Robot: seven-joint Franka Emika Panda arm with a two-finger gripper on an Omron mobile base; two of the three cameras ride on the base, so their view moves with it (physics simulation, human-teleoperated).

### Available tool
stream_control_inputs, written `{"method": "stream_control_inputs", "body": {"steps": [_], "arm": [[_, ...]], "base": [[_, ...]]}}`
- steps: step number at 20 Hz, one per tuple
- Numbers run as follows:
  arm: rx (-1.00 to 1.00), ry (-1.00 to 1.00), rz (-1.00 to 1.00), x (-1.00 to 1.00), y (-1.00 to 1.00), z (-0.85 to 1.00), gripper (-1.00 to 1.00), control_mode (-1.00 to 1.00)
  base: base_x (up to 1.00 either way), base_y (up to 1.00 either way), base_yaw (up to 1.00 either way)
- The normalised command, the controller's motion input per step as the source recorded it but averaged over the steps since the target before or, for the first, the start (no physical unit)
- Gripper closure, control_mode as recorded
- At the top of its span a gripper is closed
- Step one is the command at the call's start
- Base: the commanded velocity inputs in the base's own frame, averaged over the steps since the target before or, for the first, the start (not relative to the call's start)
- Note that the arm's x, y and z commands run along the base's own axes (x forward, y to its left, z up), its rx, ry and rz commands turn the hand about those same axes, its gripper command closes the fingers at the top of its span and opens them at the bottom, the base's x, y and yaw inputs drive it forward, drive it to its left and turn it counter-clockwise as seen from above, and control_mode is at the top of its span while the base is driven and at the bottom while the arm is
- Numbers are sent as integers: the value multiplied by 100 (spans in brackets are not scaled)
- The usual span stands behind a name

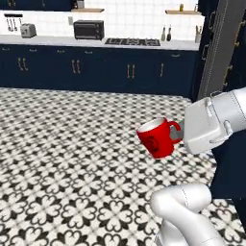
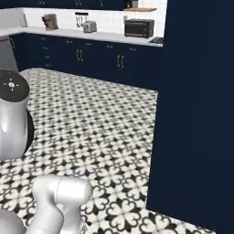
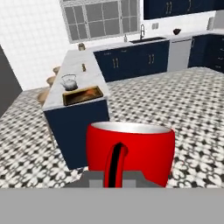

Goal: Pick the kettle from the counter and place it on the tray. Then pick the mug from the cabinet and place it on the tray. Then close the cabinet doors.

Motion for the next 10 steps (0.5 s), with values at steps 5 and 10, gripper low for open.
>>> {"method": "stream_control_inputs", "body": {"steps": [5,10], "arm": [[0,0,0,0,0,0,100,100],[0,0,0,0,0,0,100,100]], "base": [[1,-4,100],[11,-7,100]]}}
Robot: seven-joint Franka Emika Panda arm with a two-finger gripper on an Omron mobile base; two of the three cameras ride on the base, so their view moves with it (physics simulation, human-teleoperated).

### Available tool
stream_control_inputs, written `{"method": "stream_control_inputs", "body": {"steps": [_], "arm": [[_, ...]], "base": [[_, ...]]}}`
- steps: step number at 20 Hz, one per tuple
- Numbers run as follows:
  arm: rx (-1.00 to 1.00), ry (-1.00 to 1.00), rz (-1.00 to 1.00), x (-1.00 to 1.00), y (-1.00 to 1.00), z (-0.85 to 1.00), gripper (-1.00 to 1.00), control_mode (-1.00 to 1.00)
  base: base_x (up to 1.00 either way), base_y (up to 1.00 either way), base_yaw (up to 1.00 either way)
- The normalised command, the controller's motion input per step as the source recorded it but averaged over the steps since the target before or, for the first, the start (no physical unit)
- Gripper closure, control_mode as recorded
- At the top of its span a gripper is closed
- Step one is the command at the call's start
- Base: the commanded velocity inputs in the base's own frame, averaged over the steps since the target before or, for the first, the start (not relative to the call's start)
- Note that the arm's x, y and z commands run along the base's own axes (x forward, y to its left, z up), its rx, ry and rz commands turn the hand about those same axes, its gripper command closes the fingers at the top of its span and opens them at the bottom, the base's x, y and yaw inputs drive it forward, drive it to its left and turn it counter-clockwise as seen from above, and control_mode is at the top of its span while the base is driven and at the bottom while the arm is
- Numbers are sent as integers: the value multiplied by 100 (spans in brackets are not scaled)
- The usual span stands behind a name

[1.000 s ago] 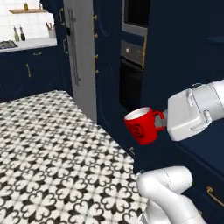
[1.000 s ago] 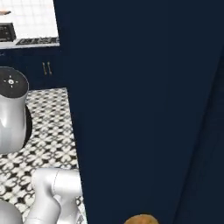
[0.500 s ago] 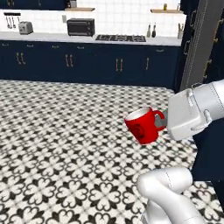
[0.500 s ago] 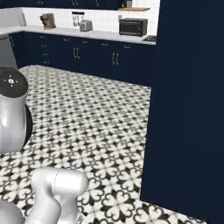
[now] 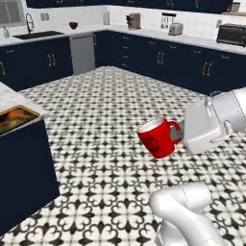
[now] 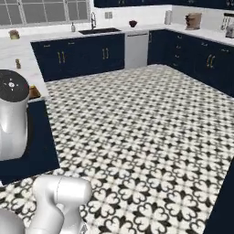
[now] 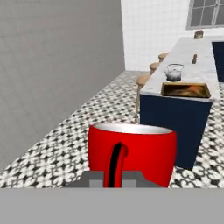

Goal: Pick the kettle from the counter and place it on the tray. Then pick the mug from the cabinet and place it on the tray. Then close the cabinet doors.

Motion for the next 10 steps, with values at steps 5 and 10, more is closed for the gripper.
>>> {"method": "stream_control_inputs", "body": {"steps": [5,10], "arm": [[0,0,0,0,0,0,100,100],[0,0,0,0,0,0,100,100]], "base": [[38,-9,96],[92,0,43]]}}
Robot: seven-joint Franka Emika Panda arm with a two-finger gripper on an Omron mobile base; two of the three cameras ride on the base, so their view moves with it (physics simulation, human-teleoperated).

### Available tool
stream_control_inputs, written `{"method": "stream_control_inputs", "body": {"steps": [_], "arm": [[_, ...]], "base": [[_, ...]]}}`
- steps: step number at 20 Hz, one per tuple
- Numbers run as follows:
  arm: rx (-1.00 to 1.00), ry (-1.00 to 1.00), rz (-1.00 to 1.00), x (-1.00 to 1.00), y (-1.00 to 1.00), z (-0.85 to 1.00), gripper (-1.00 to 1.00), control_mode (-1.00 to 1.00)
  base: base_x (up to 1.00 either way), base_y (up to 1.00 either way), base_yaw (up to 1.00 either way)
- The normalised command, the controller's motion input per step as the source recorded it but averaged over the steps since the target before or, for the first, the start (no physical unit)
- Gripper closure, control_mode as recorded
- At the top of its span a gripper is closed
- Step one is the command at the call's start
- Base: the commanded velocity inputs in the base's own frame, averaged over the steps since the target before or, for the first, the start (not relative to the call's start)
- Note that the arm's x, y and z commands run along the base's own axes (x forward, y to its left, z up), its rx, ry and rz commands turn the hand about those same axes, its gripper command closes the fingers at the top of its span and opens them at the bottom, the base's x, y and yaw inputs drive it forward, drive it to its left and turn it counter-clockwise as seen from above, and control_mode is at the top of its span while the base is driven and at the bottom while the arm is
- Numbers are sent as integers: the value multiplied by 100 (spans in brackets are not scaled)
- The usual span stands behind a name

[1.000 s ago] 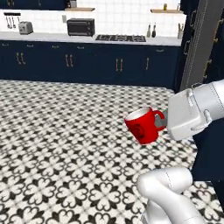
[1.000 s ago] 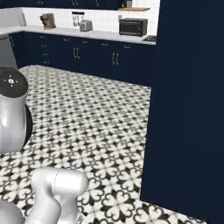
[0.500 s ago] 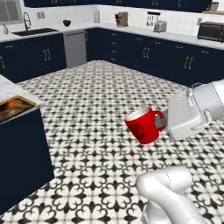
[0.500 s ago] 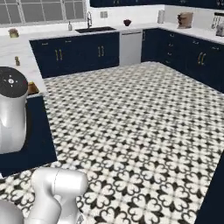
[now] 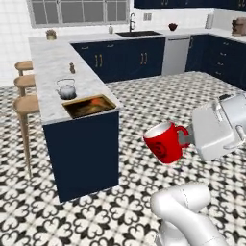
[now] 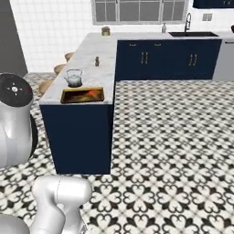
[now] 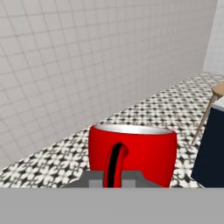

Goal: Pick the kettle from the counter and place it on the tray. Then pick the mug from the cabinet and place it on the tray. Then close the cabinet doors.

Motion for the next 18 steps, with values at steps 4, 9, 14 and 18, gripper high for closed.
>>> {"method": "stream_control_inputs", "body": {"steps": [4,9,14,18], "arm": [[0,0,0,0,0,0,100,100],[0,0,0,0,0,0,100,100],[0,0,0,0,0,0,100,100],[0,0,0,0,0,0,100,100]], "base": [[100,0,19],[100,-1,10],[89,0,15],[83,0,15]]}}
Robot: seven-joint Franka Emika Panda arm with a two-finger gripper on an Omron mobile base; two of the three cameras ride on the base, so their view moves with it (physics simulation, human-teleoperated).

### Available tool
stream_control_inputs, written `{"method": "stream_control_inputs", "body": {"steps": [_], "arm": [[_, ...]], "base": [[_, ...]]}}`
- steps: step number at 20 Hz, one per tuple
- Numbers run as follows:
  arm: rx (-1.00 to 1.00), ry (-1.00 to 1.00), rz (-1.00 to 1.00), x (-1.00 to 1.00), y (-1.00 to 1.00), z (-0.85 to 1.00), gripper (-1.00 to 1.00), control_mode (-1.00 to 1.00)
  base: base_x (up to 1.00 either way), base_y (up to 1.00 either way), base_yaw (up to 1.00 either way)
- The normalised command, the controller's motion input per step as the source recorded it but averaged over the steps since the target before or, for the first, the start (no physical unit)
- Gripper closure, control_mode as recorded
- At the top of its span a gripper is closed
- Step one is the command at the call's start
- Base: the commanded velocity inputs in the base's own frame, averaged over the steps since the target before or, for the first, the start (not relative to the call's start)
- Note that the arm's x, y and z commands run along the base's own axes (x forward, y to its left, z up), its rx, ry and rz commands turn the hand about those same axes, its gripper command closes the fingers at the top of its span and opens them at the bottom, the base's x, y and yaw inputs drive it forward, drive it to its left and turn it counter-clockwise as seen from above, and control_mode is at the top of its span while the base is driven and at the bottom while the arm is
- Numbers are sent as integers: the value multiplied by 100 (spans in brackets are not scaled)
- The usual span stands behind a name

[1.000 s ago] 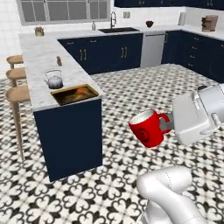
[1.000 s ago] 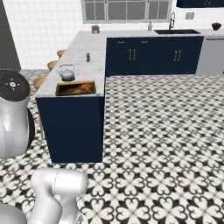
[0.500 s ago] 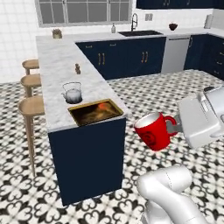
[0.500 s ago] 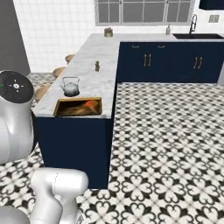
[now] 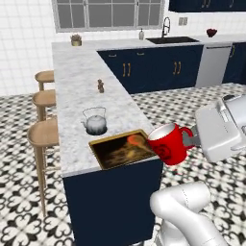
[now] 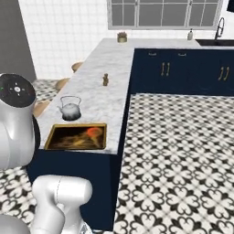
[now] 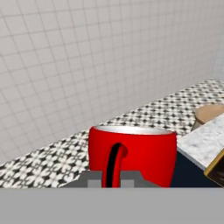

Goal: Pick the kettle from the counter and place it on the tray. Then pick the mug from the cabinet and place it on the tray. Then close the cabinet doors.

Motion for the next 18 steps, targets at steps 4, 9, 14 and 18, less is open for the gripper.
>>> {"method": "stream_control_inputs", "body": {"steps": [4,9,14,18], "arm": [[0,0,0,0,0,0,100,100],[0,0,0,0,0,0,100,100],[0,0,0,0,0,0,100,100],[0,0,0,0,0,0,100,100]], "base": [[78,1,8],[68,1,4],[45,0,3],[0,0,0]]}}
